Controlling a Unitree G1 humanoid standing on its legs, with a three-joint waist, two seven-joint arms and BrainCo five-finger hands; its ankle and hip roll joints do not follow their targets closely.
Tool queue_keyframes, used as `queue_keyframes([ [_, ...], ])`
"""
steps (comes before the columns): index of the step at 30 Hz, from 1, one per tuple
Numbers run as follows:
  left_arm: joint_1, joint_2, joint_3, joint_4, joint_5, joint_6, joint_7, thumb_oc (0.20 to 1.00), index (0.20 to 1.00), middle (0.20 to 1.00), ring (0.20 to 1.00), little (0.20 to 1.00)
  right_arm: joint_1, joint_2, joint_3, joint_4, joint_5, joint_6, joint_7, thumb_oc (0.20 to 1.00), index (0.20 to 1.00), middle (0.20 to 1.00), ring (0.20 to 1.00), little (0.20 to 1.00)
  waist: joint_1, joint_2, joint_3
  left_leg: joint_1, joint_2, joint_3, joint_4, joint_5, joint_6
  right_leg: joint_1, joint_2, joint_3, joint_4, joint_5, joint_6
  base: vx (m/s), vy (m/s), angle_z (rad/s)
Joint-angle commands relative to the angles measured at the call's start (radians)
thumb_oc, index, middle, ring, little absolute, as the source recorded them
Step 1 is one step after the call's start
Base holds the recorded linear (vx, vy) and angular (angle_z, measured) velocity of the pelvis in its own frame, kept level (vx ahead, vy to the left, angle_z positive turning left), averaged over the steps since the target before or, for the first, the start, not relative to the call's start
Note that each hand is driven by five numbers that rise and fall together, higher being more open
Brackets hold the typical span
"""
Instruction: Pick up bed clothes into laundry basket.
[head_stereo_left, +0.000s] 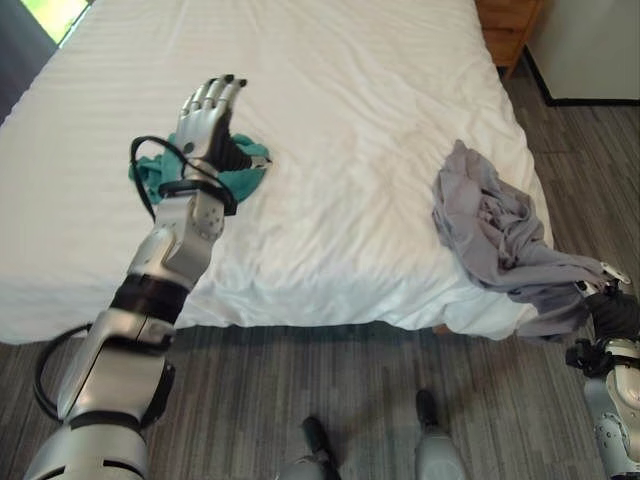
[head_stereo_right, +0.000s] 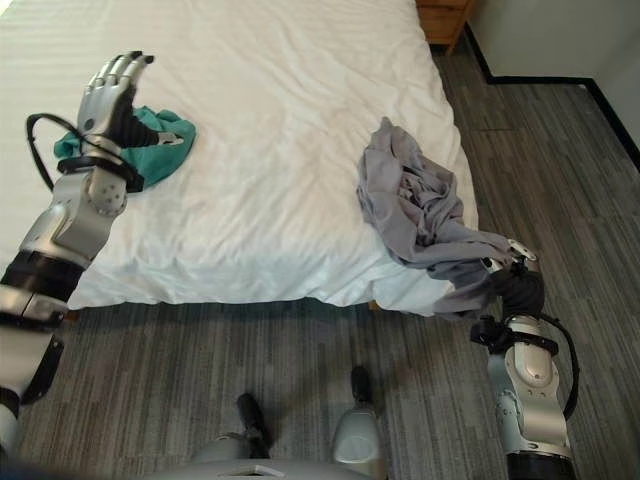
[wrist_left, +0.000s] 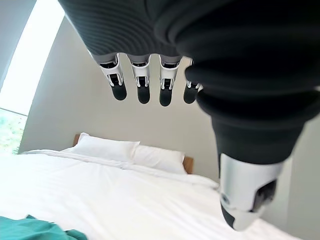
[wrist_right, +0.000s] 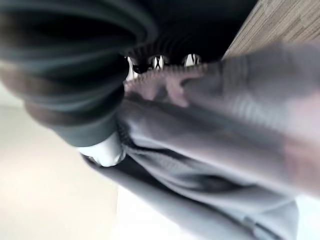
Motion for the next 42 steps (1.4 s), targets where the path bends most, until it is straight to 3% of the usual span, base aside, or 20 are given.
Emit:
queue_keyframes([
  [1,-0.24,0.064,-0.053,0.088,0.072,0.039,0.019,1.0,1.0,1.0,1.0,1.0,-0.077,-0.053,-0.021,-0.046,0.012,-0.048,-0.011,0.2,0.2,0.2,0.2,0.2,-0.013,-0.028,0.001,-0.074,0.043,-0.047,0.023,0.092,-0.048,0.126,-0.031,-0.035,0.068,0.039,0.052,0.02,0.058,0.08],
  [7,-0.367,0.046,-0.162,0.237,0.075,0.057,-0.029,1.0,1.0,1.0,1.0,1.0,-0.077,-0.049,-0.002,-0.067,0.001,-0.049,-0.014,0.2,0.2,0.2,0.2,0.2,-0.024,-0.035,0.019,-0.104,0.021,-0.053,0.015,0.087,-0.034,0.108,-0.037,-0.04,0.061,0.095,0.063,0.06,0.055,-0.01],
  [15,-0.297,0.041,-0.087,0.155,0.038,0.043,-0.018,1.0,1.0,1.0,1.0,1.0,-0.072,-0.026,-0.005,-0.074,-0.031,-0.05,-0.017,0.2,0.2,0.2,0.2,0.2,-0.007,-0.038,0.017,-0.112,-0.007,-0.068,0.008,0.07,-0.018,0.108,-0.047,-0.053,0.072,0.122,0.064,0.04,0.023,0.07],
  [22,-0.281,0.032,-0.085,0.143,0.039,0.039,-0.009,1.0,1.0,1.0,1.0,1.0,-0.098,-0.024,-0.014,-0.065,-0.08,-0.065,-0.062,0.2,0.2,0.2,0.2,0.2,-0.003,-0.034,0.015,-0.115,-0.02,-0.076,-0.001,0.068,-0.016,0.108,-0.05,-0.058,0.068,0.138,0.064,0.01,0.003,0.05],
  [23,-0.12,-0.187,-0.046,-0.039,-0.091,-0.108,-0.109,1.0,1.0,1.0,1.0,1.0,0.06,-0.063,-0.089,0.085,0.003,-0.035,-0.024,0.2,0.2,0.2,0.2,0.2,-0.085,0.006,-0.045,0.106,0.214,-0.038,-0.038,0.058,-0.118,0.087,0.087,-0.236,0.047,-0.066,-0.031,0.01,0.002,0.04],
  [24,-0.12,-0.188,-0.046,-0.037,-0.09,-0.109,-0.108,1.0,1.0,1.0,1.0,1.0,0.061,-0.063,-0.089,0.084,0.002,-0.034,-0.025,0.2,0.2,0.2,0.2,0.2,-0.084,0.007,-0.044,0.11,0.214,-0.036,-0.038,0.056,-0.118,0.089,0.088,-0.235,0.048,-0.066,-0.03,0.08,0.195,0.22],
  [25,-0.142,-0.17,-0.062,-0.009,-0.078,-0.107,-0.1,1.0,1.0,1.0,1.0,1.0,0.063,-0.048,-0.078,0.07,-0.004,-0.038,-0.019,0.2,0.2,0.2,0.2,0.2,-0.096,0.017,-0.041,0.114,0.173,-0.034,-0.038,0.032,-0.112,0.078,0.078,-0.201,0.038,-0.033,-0.026,0.06,0.197,0.06],
  [28,-0.196,-0.117,-0.084,0.03,-0.061,-0.096,-0.086,1.0,1.0,1.0,1.0,1.0,0.061,-0.042,-0.058,0.06,-0.014,-0.029,-0.011,0.2,0.2,0.2,0.2,0.2,-0.096,0.004,-0.033,0.118,0.156,-0.013,-0.038,0.026,-0.105,0.069,0.072,-0.175,0.024,-0.008,-0.014,0.07,0.182,-0.34],
  [35,-0.36,-0.002,-0.186,0.26,-0.062,-0.078,-0.05,1.0,1.0,1.0,1.0,1.0,0.052,-0.042,-0.017,0.032,-0.01,-0.031,0.017,0.2,0.2,0.2,0.2,0.2,-0.103,-0.024,-0.013,0.102,0.154,0.015,-0.038,0.027,-0.104,0.044,0.072,-0.155,-0.005,0.031,0.012,0.01,0.05,-0.3],
  [39,-0.472,0.102,-0.252,0.483,-0.114,-0.071,-0.039,1.0,1.0,1.0,1.0,1.0,0.06,-0.047,-0.015,0.01,0.008,-0.049,0.026,0.2,0.2,0.2,0.2,0.2,-0.123,-0.055,-0.006,0.076,0.17,0.04,-0.038,0.039,-0.11,0.003,0.087,-0.142,-0.026,0.066,0.031,0.02,0.004,-0.13],
  [41,-0.476,0.101,-0.255,0.486,-0.115,-0.073,-0.039,1.0,1.0,1.0,1.0,1.0,0.059,-0.046,-0.015,0.01,0.008,-0.048,0.026,0.2,0.2,0.2,0.2,0.2,-0.122,-0.057,-0.006,0.076,0.17,0.041,-0.038,0.039,-0.11,0.002,0.087,-0.141,-0.026,0.067,0.031,0.04,0.002,-0.16],
  [42,-0.499,0.141,-0.275,0.536,-0.117,-0.07,-0.039,1.0,1.0,1.0,1.0,1.0,0.065,-0.048,-0.016,0.0,0.01,-0.052,0.029,0.2,0.2,0.2,0.2,0.2,-0.125,-0.064,-0.005,0.076,0.175,0.05,-0.038,0.042,-0.113,-0.003,0.091,-0.139,-0.03,0.073,0.035,0.06,0.004,-0.11],
])
